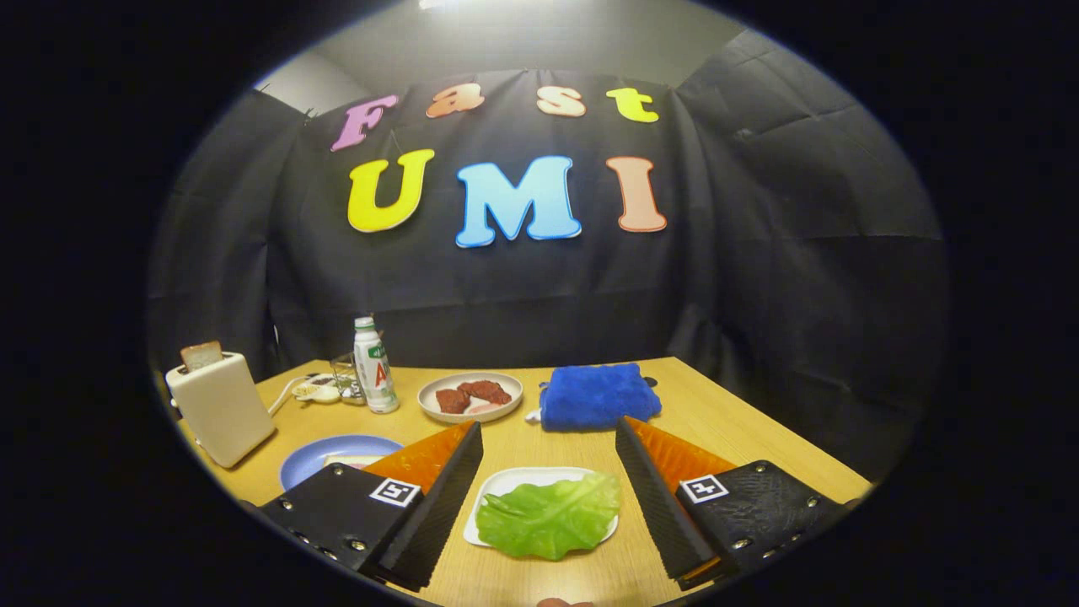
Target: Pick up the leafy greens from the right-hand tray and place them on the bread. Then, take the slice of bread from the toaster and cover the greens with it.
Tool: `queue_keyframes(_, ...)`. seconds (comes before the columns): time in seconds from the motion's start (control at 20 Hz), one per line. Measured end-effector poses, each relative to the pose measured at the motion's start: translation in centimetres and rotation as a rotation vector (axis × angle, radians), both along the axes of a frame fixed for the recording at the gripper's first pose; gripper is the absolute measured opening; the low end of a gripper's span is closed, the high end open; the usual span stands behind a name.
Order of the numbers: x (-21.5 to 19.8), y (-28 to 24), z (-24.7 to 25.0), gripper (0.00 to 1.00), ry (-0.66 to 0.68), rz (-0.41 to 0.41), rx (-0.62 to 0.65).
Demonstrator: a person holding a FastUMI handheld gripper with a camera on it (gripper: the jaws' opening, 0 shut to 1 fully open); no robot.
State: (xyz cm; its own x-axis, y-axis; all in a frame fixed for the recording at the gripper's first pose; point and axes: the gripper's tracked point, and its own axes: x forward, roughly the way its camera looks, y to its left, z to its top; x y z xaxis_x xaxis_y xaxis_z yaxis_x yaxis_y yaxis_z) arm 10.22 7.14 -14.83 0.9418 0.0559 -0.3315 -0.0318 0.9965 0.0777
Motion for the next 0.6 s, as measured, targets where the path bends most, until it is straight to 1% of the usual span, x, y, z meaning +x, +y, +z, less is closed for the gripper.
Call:
queue_keyframes(0.35,1.2,0.7,-7.6,0.97,0.253,0.036,-0.071)
queue_keyframes(0.6,1.0,0.5,-10.3,0.97,0.340,0.047,-0.116)
